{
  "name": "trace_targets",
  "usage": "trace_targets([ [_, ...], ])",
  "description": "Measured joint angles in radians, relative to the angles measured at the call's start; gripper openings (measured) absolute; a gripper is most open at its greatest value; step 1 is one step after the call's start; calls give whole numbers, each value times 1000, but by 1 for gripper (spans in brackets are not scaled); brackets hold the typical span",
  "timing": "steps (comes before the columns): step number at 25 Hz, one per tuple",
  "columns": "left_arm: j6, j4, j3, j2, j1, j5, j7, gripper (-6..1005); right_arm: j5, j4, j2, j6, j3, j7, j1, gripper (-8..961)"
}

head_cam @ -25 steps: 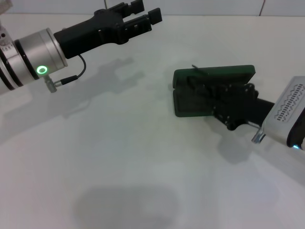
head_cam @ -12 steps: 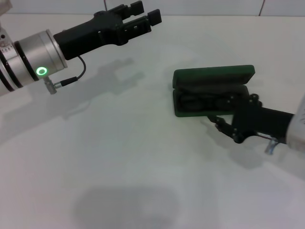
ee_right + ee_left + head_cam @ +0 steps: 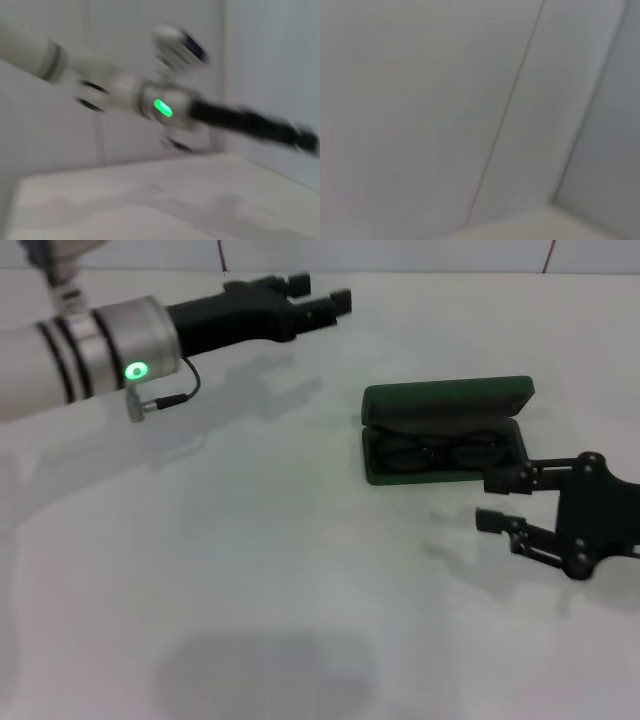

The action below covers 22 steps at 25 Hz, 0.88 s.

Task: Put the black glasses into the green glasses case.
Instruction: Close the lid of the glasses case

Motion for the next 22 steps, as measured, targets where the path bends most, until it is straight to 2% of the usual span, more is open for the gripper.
trace_targets([
  [3,-95,-3,0,-5,-59,147,-90,759,-39,75,-9,-98,57,-1,61,364],
  [5,-150,-6,3,-18,-108,242,-130,759,-48,95,-9,-111,63,-1,78,365],
  [8,-200,-22,60,-26,-159,281,-157,759,-82,93,8,-108,65,-1,83,367],
  [10,-232,-32,123,-28,-185,271,-180,759,-108,91,20,-104,66,-1,90,368],
  [15,-288,-53,272,-35,-223,161,-192,759,-136,98,28,-65,55,-1,106,519],
  [18,-320,-54,361,-36,-225,73,-185,759,-136,102,30,-49,52,-1,106,517],
  [22,-424,-54,540,-38,-226,-43,-185,759,-137,109,31,-43,46,0,110,517],
])
